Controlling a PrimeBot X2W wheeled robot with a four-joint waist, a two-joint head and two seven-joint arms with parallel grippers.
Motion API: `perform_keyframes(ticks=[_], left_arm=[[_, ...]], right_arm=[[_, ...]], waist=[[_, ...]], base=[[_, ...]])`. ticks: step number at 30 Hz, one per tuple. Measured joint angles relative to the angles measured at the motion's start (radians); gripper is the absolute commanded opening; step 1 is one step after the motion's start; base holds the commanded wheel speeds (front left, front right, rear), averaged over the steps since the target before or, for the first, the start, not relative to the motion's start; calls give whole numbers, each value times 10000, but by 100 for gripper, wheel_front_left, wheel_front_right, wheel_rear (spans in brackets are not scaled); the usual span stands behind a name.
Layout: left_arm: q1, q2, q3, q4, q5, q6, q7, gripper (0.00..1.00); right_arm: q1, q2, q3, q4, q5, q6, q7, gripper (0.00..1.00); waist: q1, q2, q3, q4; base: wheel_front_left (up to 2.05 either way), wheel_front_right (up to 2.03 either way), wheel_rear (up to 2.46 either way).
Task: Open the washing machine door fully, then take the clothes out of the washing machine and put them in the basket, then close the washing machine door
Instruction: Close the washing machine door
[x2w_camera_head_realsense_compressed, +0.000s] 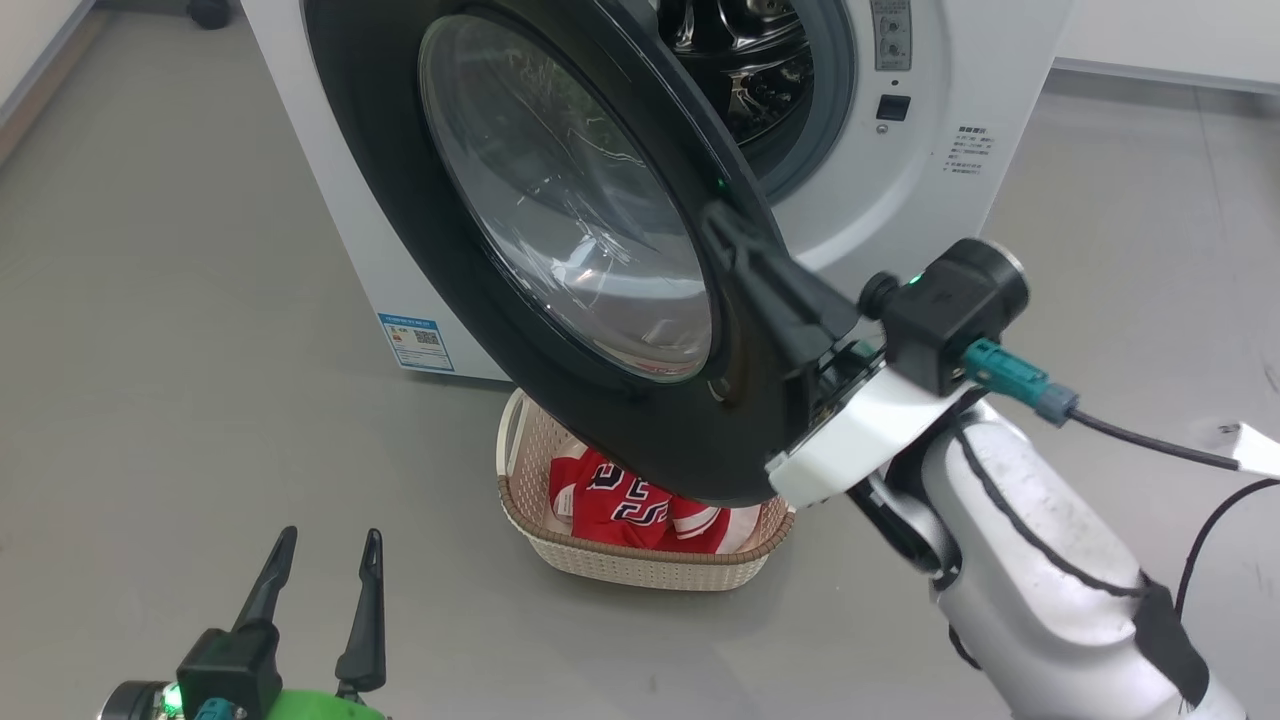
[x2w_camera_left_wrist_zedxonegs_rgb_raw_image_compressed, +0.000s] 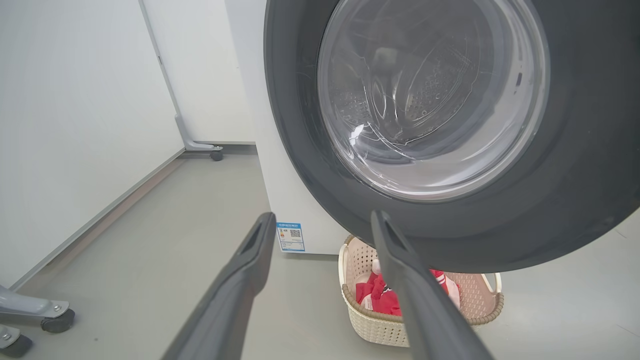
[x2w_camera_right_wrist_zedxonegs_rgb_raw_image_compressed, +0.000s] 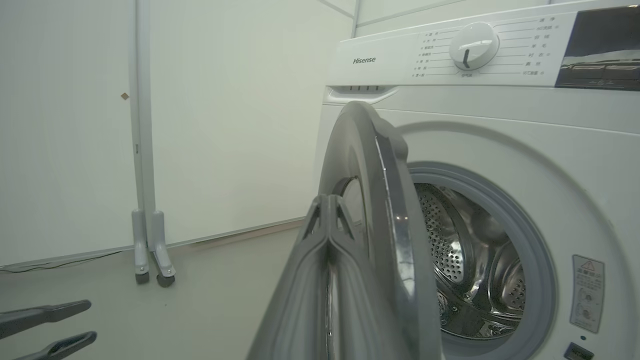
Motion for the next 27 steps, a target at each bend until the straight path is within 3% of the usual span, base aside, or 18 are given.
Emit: perform_keyframes(ticks=[8, 27], left_arm=[[-45, -46, -59, -8, 65, 0, -15, 100], [-207, -96, -90, -8, 75, 0, -27, 100]], right_arm=[[1045, 25, 809, 493, 418, 23, 894, 0], [1381, -100, 102, 1946, 734, -25, 1035, 0]], waist=[[0, 0, 64, 112], [0, 0, 216, 232]], base=[[0, 0, 0], [0, 0, 0]])
